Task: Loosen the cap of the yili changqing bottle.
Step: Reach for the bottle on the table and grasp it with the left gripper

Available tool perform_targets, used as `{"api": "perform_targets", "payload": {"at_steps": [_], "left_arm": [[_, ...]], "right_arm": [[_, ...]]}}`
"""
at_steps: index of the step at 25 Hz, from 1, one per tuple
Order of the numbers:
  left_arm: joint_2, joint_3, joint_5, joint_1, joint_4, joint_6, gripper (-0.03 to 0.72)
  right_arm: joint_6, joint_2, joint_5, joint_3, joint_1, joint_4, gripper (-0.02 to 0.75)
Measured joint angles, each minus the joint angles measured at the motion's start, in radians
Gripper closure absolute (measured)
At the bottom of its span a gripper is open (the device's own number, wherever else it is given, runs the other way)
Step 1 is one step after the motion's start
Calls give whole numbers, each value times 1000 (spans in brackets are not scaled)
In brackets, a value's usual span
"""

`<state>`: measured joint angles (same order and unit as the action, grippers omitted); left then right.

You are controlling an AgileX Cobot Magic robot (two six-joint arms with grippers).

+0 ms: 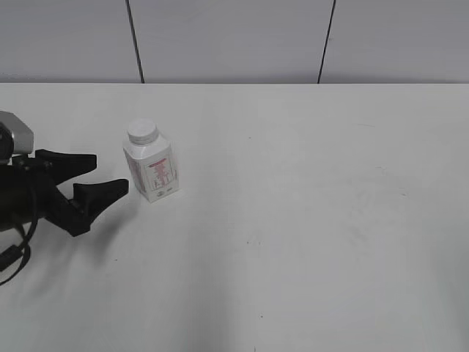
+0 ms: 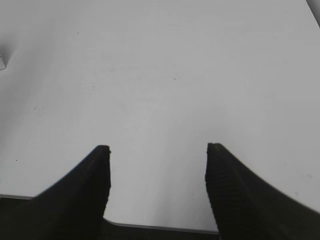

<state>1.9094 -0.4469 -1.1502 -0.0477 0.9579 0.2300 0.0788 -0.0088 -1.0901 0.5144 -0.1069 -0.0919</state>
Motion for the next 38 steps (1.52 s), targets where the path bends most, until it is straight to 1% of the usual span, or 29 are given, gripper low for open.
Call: {"api": "perform_targets", "payload": {"at_steps": [3,6,14,19,22,26,29,32,33,36,38], "left_arm": [[82,-59,-36,0,1,0,125],[140,-123,-48,5,12,0,115],[247,-249,-45,50,14,-1,113],[284,-301,-24,92,14,-1,113],[297,-329,-3,120,-5,-1,113],[304,-331,-1,139,-36,-1,138],[304,-332,0,138,-45,-1,184],[304,-331,0,138,-46,-1,246],[304,-331,0,138,-41,-1,263],[304,-335,-2,138,-13,-1,265],[304,-338,-9,138,39,-1,265]], "right_arm": [[0,0,0,0,0,0,258],[0,0,0,0,0,0,258],[0,0,0,0,0,0,258],[0,0,0,0,0,0,258],[0,0,0,0,0,0,258],[0,0,0,0,0,0,258],[0,0,0,0,0,0,258],[0,0,0,0,0,0,258],[0,0,0,0,0,0,258],[0,0,0,0,0,0,258],[0,0,0,0,0,0,258]]}}
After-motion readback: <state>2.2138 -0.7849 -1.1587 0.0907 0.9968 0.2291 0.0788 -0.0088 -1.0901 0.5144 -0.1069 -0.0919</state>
